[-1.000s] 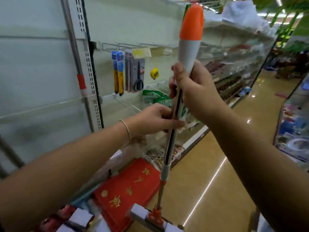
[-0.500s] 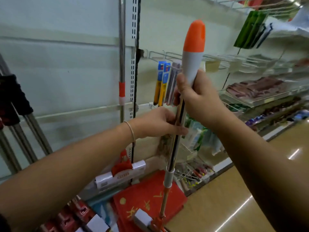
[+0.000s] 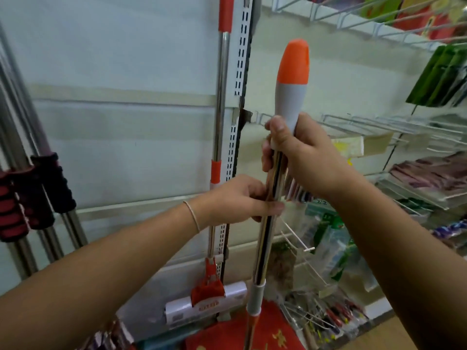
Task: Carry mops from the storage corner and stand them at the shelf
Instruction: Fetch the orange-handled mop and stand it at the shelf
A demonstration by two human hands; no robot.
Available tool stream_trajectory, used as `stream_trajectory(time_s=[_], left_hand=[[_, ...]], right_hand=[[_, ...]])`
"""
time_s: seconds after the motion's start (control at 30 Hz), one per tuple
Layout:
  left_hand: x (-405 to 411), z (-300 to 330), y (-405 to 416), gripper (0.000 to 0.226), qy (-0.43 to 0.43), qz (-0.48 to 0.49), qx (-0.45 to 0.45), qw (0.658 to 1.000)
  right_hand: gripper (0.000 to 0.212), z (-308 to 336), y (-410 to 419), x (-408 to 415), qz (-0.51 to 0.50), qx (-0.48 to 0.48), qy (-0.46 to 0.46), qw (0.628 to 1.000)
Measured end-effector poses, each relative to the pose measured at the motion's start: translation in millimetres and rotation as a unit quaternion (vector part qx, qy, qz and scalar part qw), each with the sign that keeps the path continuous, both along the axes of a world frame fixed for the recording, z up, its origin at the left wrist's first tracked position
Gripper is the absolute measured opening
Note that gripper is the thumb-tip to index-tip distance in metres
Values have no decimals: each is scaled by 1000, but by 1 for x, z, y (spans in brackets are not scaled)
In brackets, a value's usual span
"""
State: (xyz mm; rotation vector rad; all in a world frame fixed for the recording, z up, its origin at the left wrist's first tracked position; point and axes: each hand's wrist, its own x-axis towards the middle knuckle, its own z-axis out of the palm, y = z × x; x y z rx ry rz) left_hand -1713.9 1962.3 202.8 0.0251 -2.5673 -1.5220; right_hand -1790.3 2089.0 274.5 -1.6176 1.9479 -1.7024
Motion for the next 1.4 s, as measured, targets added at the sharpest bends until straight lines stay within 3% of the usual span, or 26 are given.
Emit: stream_trajectory(time_s=[0.2, 0.4, 0.6, 0.8, 0.93, 1.07, 1.2, 1.4], left_hand=[[-18, 37, -2, 14, 6, 81, -39, 996], [-33, 56, -3, 23, 24, 187, -39, 981], [-41, 77, 1, 26, 60, 240, -42, 968], [-47, 121, 5, 23, 134, 301, -30, 944], [-43, 141, 3, 24, 162, 309, -24, 937], [-35, 159, 1, 23, 169, 312, -28, 934], [-27, 183, 5, 15, 161, 295, -55, 940], [-17, 202, 18, 19, 166, 253, -79, 950]], right_hand=[[29, 28, -13, -30, 51, 4, -4, 999], [27, 52, -31, -50, 67, 1, 1, 998], [22, 81, -45, -57, 71, -47, -64, 994], [16, 118, -47, -62, 62, -27, -21, 997], [16, 130, -49, -62, 70, -18, 1, 997], [28, 139, -50, -61, 49, -23, 60, 997], [32, 146, -48, -59, 8, -100, 111, 989], [33, 152, -36, -56, 3, -213, 112, 971]])
